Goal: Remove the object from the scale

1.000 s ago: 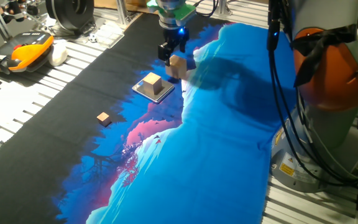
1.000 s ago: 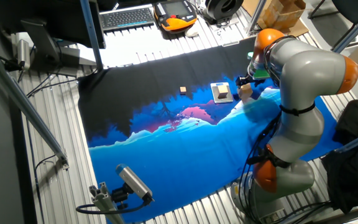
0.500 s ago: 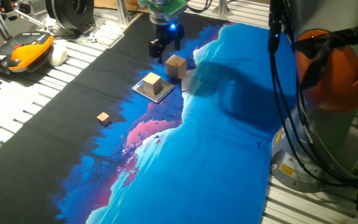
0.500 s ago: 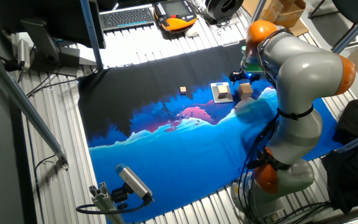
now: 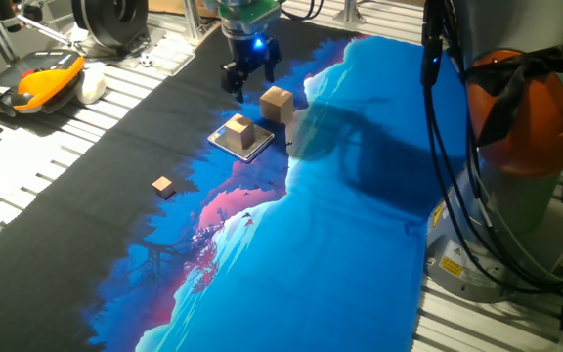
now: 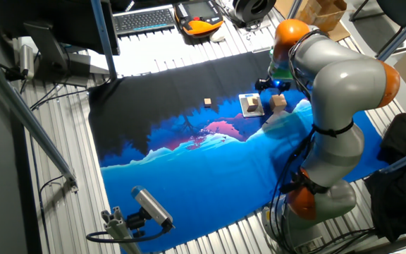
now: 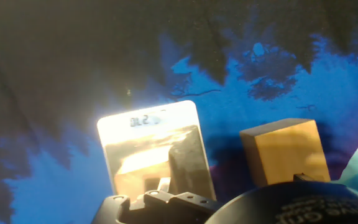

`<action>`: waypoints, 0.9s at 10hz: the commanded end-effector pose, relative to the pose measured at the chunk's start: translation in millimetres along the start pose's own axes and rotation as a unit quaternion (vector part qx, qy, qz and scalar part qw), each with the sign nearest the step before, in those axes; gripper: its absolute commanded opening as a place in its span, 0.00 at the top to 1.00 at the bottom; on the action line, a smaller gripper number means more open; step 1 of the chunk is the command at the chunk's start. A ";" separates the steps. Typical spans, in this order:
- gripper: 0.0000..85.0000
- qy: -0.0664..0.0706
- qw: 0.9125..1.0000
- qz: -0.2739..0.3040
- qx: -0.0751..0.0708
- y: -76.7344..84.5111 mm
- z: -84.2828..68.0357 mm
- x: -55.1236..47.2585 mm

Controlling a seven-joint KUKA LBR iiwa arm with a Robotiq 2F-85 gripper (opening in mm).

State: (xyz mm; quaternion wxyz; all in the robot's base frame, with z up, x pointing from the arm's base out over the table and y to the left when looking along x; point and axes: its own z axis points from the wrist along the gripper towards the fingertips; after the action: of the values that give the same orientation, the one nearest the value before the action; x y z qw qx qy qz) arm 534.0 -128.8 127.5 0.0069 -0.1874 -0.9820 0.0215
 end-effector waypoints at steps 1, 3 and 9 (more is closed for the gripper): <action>0.00 0.004 1.000 0.000 -0.005 0.0 -2.3 1.2; 0.00 0.003 1.000 -0.016 -0.003 0.7 2.4 -0.3; 1.00 0.024 0.990 -0.140 0.012 0.5 2.3 -1.2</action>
State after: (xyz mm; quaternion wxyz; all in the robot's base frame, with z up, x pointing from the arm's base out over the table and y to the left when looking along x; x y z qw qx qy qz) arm 535.2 -128.7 125.1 0.0383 -0.0813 -0.9956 0.0261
